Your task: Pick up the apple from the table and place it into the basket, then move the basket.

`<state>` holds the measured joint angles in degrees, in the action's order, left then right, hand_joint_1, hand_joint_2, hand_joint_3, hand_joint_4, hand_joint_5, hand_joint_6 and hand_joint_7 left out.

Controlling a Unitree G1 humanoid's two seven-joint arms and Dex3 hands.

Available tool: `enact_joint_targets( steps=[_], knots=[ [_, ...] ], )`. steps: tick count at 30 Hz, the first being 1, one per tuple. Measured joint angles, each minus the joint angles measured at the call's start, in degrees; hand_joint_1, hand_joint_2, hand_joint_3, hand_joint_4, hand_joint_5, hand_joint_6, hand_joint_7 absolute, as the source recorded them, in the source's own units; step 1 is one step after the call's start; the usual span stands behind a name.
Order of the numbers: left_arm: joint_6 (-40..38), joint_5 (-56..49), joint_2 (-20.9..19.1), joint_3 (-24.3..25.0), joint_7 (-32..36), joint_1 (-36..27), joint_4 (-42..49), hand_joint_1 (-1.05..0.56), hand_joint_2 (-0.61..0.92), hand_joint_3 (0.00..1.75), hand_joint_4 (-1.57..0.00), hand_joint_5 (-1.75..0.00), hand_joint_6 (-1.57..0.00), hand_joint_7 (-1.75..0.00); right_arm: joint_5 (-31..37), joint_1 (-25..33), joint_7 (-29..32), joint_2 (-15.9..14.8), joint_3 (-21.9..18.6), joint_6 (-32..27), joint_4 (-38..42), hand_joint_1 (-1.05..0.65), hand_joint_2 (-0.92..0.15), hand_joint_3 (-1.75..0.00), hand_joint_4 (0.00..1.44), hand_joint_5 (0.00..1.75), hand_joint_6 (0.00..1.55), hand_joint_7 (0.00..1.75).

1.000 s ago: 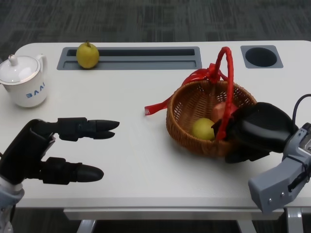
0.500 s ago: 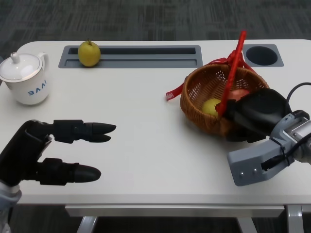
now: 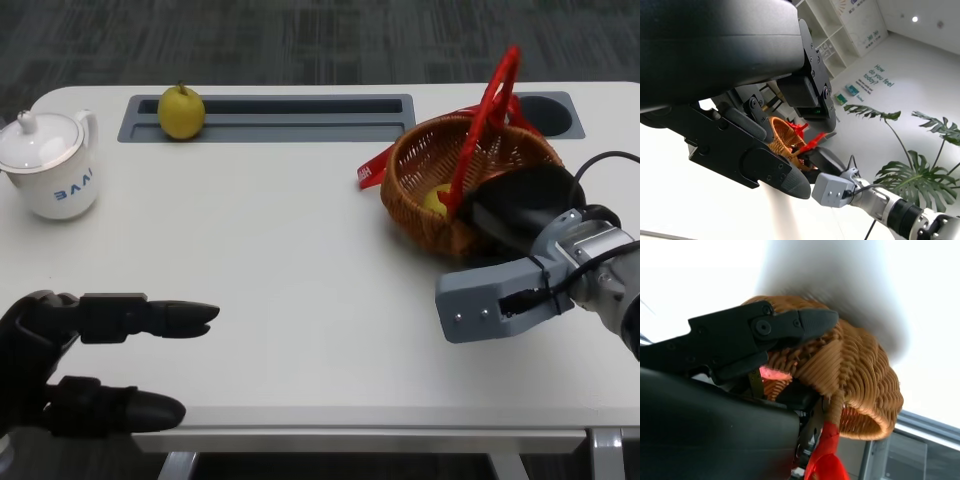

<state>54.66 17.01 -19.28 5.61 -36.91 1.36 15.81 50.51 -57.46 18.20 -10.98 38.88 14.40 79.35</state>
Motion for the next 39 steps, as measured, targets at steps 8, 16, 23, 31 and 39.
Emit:
enact_joint_targets(
  steps=[8, 16, 23, 31, 39],
  knots=[
    [-3.4, 1.3, -2.9, 1.0, 0.0, -8.0, -10.2, -0.52, 0.78, 0.0, -1.04, 0.0, -0.92, -0.01, -1.2, -2.4, -1.8, -0.6, -2.3, -3.8, 0.6, -0.41, -0.92, -0.12, 0.7, 1.75, 0.72, 0.92],
    [-4.1, 1.9, -3.3, 1.8, 0.2, -10.6, -12.3, -0.52, 0.76, 0.0, -1.09, -0.02, -0.96, -0.02, -2.2, -3.4, -1.6, -2.9, -4.5, -5.8, 1.0, -0.4, -0.92, -0.14, 0.58, 1.75, 0.59, 1.19],
    [-3.0, 2.4, -3.2, 1.8, 0.2, -10.5, -11.3, -0.5, 0.73, 0.0, -1.1, -0.02, -0.96, -0.01, -2.2, -4.9, -2.8, -5.5, -4.6, -7.1, 1.2, -0.4, -0.92, -0.26, 0.64, 1.71, 0.51, 1.51],
    [-2.6, 2.4, -3.2, 1.6, 0.2, -10.8, -10.9, -0.5, 0.74, 0.01, -1.09, -0.01, -0.96, -0.01, -2.1, -4.9, -2.3, -5.7, -4.7, -7.1, 1.2, -0.47, -0.92, -0.23, 0.66, 1.74, 0.45, 1.69],
    [-2.6, 2.4, -3.2, 1.5, 0.2, -13.2, -12.5, -0.51, 0.76, 0.0, -1.1, -0.01, -0.97, -0.01, -2.7, -3.3, 0.0, -5.2, -6.0, -5.7, 1.2, -0.44, -0.92, -0.16, 0.68, 1.74, 0.58, 1.38]
  ],
)
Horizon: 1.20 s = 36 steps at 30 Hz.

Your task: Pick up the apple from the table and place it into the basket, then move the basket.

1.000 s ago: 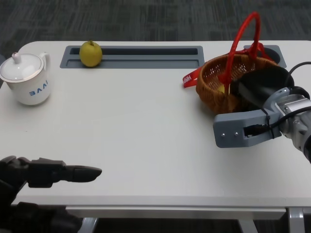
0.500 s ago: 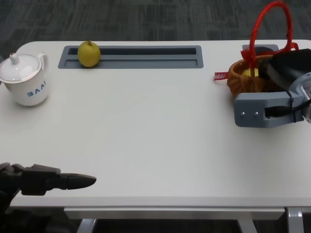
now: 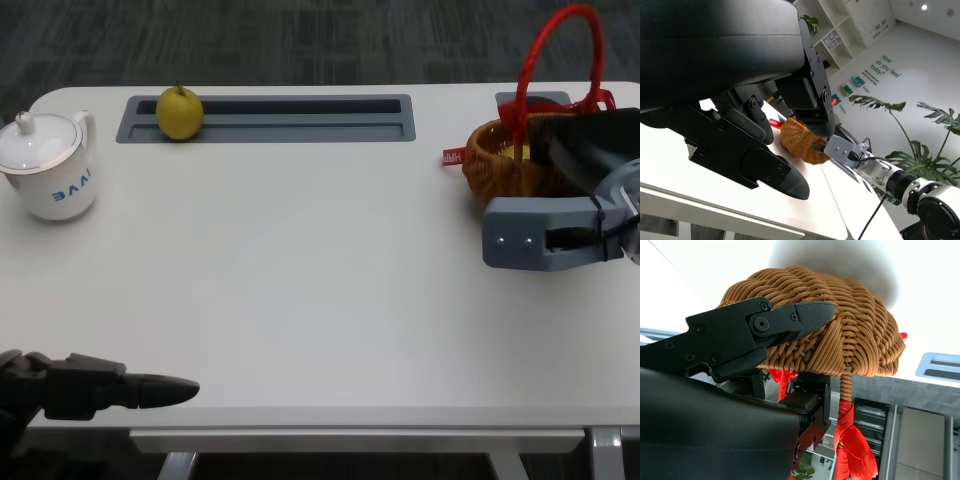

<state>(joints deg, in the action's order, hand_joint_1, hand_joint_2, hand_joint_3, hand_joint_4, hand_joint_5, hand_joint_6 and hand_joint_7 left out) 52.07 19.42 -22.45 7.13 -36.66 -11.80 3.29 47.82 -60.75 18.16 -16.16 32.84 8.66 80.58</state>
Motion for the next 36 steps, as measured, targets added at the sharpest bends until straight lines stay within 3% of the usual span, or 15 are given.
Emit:
enact_joint_targets(
  steps=[3, 5, 7, 11, 14, 17, 18, 20, 24, 29, 36],
  knots=[
    [0.0, -0.1, 0.3, -0.2, 0.0, -0.2, -0.3, -0.51, 0.76, 0.0, -1.11, -0.01, -0.97, -0.01, -0.4, 0.3, 0.3, 0.2, -0.7, 0.4, 0.0, -0.44, -0.92, -0.19, 0.69, 1.75, 0.47, 1.65],
    [0.1, -0.1, 0.7, -0.3, 0.0, -0.3, -0.4, -0.52, 0.76, 0.0, -1.11, -0.01, -0.97, -0.01, -0.7, 0.5, 0.4, 0.3, -1.0, 0.7, 0.0, -0.47, -0.92, -0.22, 0.69, 1.75, 0.45, 1.72],
    [0.3, -0.2, 1.0, -0.5, 0.0, -0.3, -0.4, -0.52, 0.76, 0.0, -1.11, -0.01, -0.97, -0.01, -0.7, 0.5, 0.3, 0.6, -0.9, 0.7, 0.0, -0.51, -0.92, -0.24, 0.69, 1.74, 0.49, 1.65],
    [0.6, -0.6, 1.4, -0.5, 0.1, -0.4, -0.5, -0.52, 0.76, 0.0, -1.11, -0.01, -0.97, 0.0, -0.5, 0.5, 0.3, 0.9, -0.6, 0.8, 0.0, -0.59, -0.92, -0.2, 0.7, 1.59, 0.61, 1.3],
    [0.7, -0.9, 1.7, -0.5, 0.1, -0.6, -0.9, -0.53, 0.76, 0.0, -1.11, -0.01, -0.97, 0.0, -1.0, 0.4, -1.1, 1.4, -0.9, 1.0, -0.1, -0.69, -0.92, -0.21, 0.64, 1.23, 0.68, 0.74],
    [0.6, -1.3, 1.8, -0.6, 0.2, -0.7, -1.6, -0.53, 0.75, 0.0, -1.11, 0.0, -0.97, 0.0, -2.4, 0.3, -5.6, 1.8, -1.8, 1.6, -0.2, -0.87, -0.92, -0.2, 0.64, 0.53, 0.66, 0.21],
    [0.5, -1.3, 1.9, -0.6, 0.3, -0.8, -2.0, -0.54, 0.75, 0.0, -1.11, 0.0, -0.97, 0.0, -3.1, 0.2, -7.3, 2.0, -2.3, 1.9, -0.2, -0.94, -0.92, -0.18, 0.63, 0.31, 0.61, 0.1],
    [0.1, -1.5, 1.9, -0.6, 0.5, -1.0, -2.5, -0.54, 0.75, 0.0, -1.11, 0.0, -0.97, 0.0, -4.2, 0.2, -10.2, 2.2, -3.3, 2.7, -0.3, -1.01, -0.92, -0.17, 0.58, 0.09, 0.51, 0.02],
    [-0.1, -1.7, 1.9, -0.7, 0.6, -1.1, -2.6, -0.54, 0.75, 0.0, -1.11, 0.0, -0.98, 0.0, -6.6, 0.0, -14.3, 2.3, -5.4, 3.6, -0.7, -1.05, -0.92, -0.14, 0.32, 0.01, 0.26, 0.0],
    [-0.1, -1.7, 2.1, -1.0, 0.6, -0.8, -2.5, -0.56, 0.75, 0.0, -1.11, 0.0, -0.97, 0.0, -10.3, 0.1, -18.8, 2.3, -8.4, 4.8, -1.1, -1.05, -0.9, -0.09, 0.09, 0.0, 0.07, 0.01],
    [0.0, -1.9, 2.2, -1.7, 0.6, 1.4, -1.5, -0.6, 0.79, 0.01, -1.09, 0.0, -0.95, 0.0, -16.5, 0.5, -26.1, 1.8, -13.7, 6.7, -2.4, -1.03, -0.86, -0.02, 0.07, 0.01, 0.07, 0.02]
  ],
)
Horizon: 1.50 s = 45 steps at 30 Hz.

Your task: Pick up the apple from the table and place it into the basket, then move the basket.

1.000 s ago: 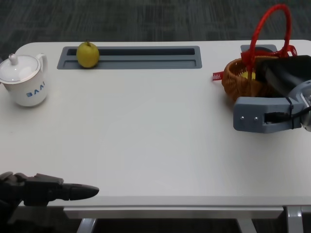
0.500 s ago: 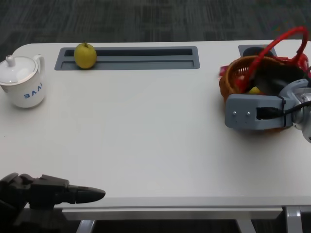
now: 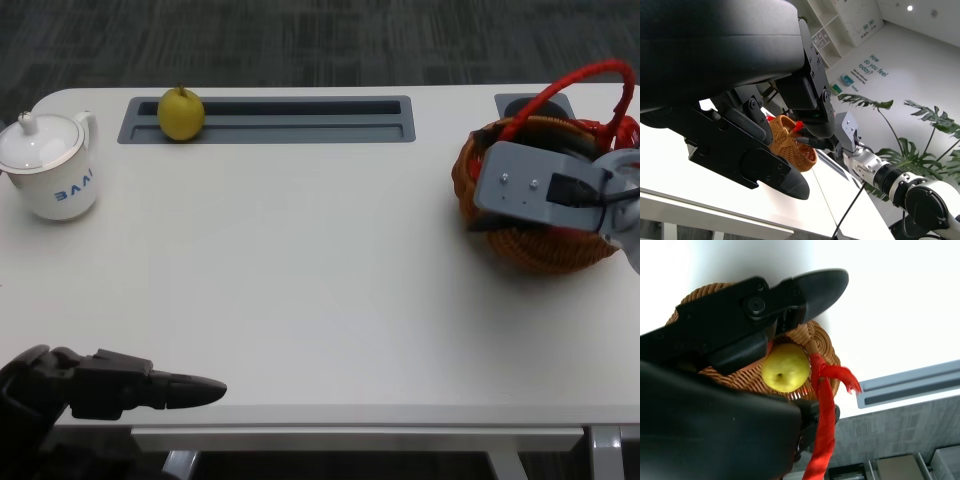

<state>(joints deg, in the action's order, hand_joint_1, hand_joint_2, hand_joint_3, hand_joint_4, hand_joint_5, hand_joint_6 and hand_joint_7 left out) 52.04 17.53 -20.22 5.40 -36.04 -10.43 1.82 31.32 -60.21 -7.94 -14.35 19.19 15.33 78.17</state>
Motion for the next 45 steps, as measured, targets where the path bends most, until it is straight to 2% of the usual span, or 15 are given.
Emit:
enact_joint_targets(
  steps=[5, 9, 18, 24, 30, 34, 37, 42, 45],
  knots=[
    [-2.5, -0.3, -0.9, -0.4, 0.0, 0.7, -0.8, -0.59, 0.79, 0.01, -1.08, 0.0, -0.94, 0.0, -3.8, 1.2, -4.4, -1.4, -3.2, 2.2, -1.3, -0.93, -0.82, 0.0, 0.14, 0.03, 0.14, 0.03],
    [-3.6, -0.2, -1.4, -0.9, -0.3, 2.6, -0.5, -0.58, 0.79, 0.0, -1.07, 0.0, -0.92, 0.0, -5.7, 3.9, -5.0, -3.6, -4.6, 6.0, -3.1, -1.0, -0.86, -0.01, 0.25, 0.05, 0.21, 0.03],
    [-4.0, -0.5, -1.6, -1.5, -0.7, 7.5, 2.7, -0.61, 0.81, 0.0, -1.03, 0.0, -0.91, 0.0, -10.0, 15.4, -2.4, -9.1, -8.1, 20.4, -10.0, -0.95, -0.9, -0.01, 0.35, 0.04, 0.29, 0.02],
    [-3.6, 0.0, -0.7, -2.8, -1.3, 9.9, 5.6, -0.62, 0.81, 0.0, -1.01, 0.0, -0.91, 0.0, -12.7, 22.5, -1.9, -10.9, -10.7, 25.6, -16.8, -0.92, -0.9, 0.0, 0.35, 0.01, 0.32, 0.02],
    [-3.5, 0.4, -0.5, -3.1, -2.4, 11.7, 7.1, -0.6, 0.81, 0.0, -1.01, -0.01, -0.91, 0.0, -18.0, 28.7, -3.2, -11.4, -14.1, 26.6, -21.7, -0.89, -0.87, 0.0, 0.39, 0.02, 0.37, 0.02],
    [-3.6, 0.8, -0.7, -3.2, -3.2, 12.4, 7.7, -0.6, 0.81, 0.0, -1.01, -0.01, -0.91, -0.01, -19.7, 32.5, -4.2, -11.5, -14.7, 26.4, -26.3, -0.89, -0.87, -0.01, 0.41, 0.01, 0.38, 0.01],
    [-3.6, 1.0, -0.7, -3.3, -3.8, 13.2, 8.4, -0.59, 0.81, 0.0, -1.0, 0.0, -0.9, 0.0, -21.8, 37.0, -5.2, -11.2, -15.1, 27.4, -33.0, -0.84, -0.85, -0.01, 0.43, 0.01, 0.39, 0.01],
    [-3.7, 1.1, -0.5, -3.6, -4.6, 15.3, 10.7, -0.6, 0.79, 0.0, -0.94, 0.0, -0.85, 0.0, -25.2, 46.1, -7.4, -8.0, -14.2, 30.4, -46.9, -0.81, -0.85, 0.0, 0.45, 0.01, 0.41, 0.01],
    [-3.7, 1.5, 0.1, -3.7, -4.9, 16.6, 12.5, -0.59, 0.77, 0.0, -0.91, 0.0, -0.82, 0.0, -26.1, 49.1, -8.1, -6.0, -13.5, 31.0, -51.6, -0.78, -0.85, 0.0, 0.45, 0.01, 0.42, 0.01]
  ],
)
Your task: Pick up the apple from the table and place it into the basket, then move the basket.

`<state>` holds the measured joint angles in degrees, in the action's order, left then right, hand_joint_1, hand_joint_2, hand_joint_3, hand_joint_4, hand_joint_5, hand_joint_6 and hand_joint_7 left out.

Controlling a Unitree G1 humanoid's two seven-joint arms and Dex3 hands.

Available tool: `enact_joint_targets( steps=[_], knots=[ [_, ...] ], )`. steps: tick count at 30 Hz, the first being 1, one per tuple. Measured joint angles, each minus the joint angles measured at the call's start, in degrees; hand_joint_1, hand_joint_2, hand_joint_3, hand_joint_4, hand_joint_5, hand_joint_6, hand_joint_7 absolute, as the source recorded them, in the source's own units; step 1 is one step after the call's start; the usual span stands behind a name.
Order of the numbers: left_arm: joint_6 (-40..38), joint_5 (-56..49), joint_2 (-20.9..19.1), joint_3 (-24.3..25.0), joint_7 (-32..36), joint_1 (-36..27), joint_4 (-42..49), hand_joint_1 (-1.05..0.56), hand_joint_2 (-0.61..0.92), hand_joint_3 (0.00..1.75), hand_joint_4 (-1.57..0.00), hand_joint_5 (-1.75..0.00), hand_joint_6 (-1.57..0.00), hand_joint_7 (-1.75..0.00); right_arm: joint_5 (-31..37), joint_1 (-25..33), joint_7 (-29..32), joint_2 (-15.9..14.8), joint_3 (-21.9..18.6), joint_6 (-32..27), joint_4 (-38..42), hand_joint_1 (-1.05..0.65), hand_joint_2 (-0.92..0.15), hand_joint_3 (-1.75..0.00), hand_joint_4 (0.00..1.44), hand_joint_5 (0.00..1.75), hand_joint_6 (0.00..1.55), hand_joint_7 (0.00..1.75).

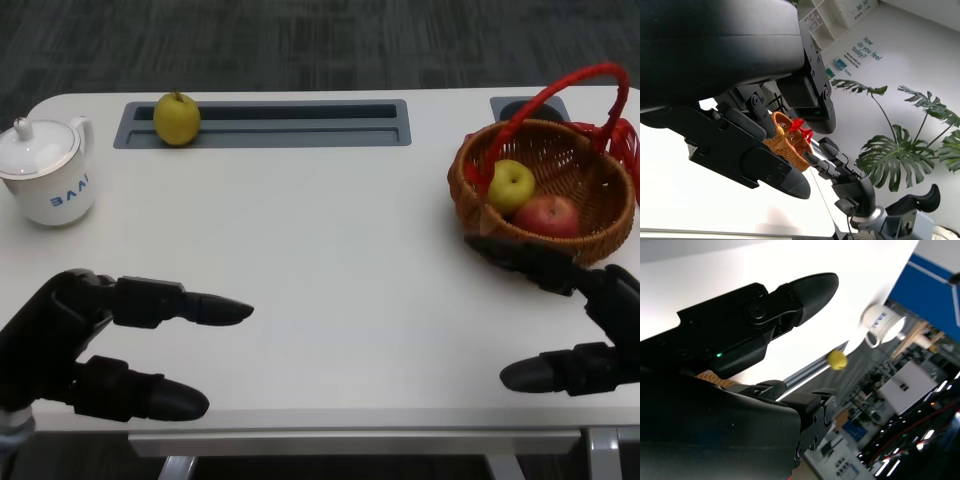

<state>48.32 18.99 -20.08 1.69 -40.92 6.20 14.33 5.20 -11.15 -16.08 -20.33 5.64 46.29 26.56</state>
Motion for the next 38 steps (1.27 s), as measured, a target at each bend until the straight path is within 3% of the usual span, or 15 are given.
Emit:
enact_joint_targets(
  steps=[9, 18, 38],
  knots=[
    [2.5, 0.7, 1.6, 0.0, -1.5, 3.1, 5.1, -0.59, 0.77, 0.0, -0.91, 0.0, -0.82, -0.01, -0.7, 1.2, -1.1, 6.1, 3.3, 2.7, -2.9, -0.71, -0.85, 0.0, 0.53, 0.02, 0.49, 0.02],
    [4.4, 0.6, 2.5, 0.0, -1.8, 4.4, 7.8, -0.59, 0.75, 0.0, -0.92, -0.01, -0.83, -0.01, -2.0, -1.1, -2.1, 11.9, 4.5, 7.0, 2.7, -0.58, -0.83, 0.0, 0.65, 0.03, 0.6, 0.03],
    [5.7, 0.4, 2.9, 0.0, -1.8, 4.4, 8.3, -0.58, 0.74, 0.0, -0.95, -0.01, -0.85, -0.01, 1.8, -3.6, 1.1, 14.2, 4.3, 11.5, 6.1, -0.47, -0.82, 0.0, 0.73, 0.01, 0.69, 0.01]
  ],
)
